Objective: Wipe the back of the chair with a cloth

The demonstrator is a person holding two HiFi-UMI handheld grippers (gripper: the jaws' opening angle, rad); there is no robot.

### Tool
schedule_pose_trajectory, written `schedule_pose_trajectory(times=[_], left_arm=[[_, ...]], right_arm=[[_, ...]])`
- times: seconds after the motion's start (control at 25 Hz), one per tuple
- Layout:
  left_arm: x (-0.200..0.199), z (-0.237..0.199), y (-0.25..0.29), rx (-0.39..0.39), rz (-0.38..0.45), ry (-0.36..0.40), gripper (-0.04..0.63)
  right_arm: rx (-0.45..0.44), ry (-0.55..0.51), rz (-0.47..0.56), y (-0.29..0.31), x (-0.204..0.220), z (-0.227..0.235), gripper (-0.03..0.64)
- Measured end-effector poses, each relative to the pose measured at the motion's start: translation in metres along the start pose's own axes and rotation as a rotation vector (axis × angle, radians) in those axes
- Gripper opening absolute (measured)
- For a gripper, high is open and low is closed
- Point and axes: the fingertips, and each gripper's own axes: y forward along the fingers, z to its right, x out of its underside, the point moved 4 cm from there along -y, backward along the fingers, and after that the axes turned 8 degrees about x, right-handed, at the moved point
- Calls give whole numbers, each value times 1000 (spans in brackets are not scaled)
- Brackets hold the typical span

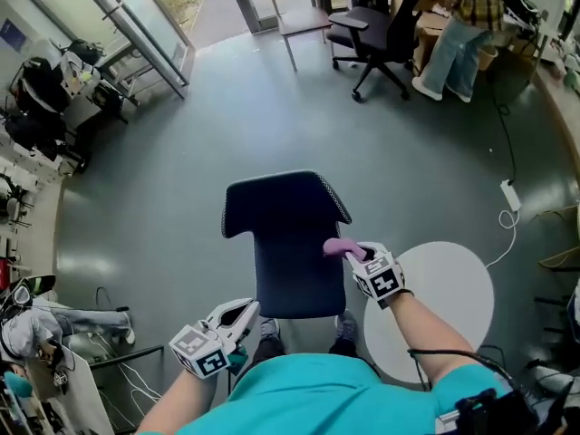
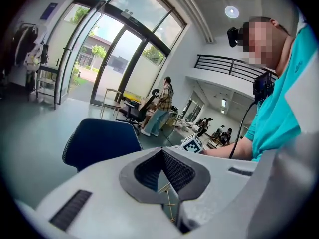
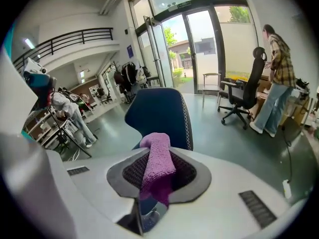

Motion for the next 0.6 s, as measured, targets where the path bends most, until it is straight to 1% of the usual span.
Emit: schedule_pose_trajectory(times=[0.16,0.36,0.48,0.6], left_arm=[[-23,18,-18,-24,62,33,3],[-51,38,-35,-33,145,91,3],[-70,49,-47,-33,190,133,3],[-94,60,-67,-15,230,190,3]], right_arm=[[-30,10,44,-37,-21,-12,87],[-55,8,97,-79,-51,-23,87],[-82,-10,158,-114,-80,-30,87],[-125,-31,237,-159,-117,-48,87]])
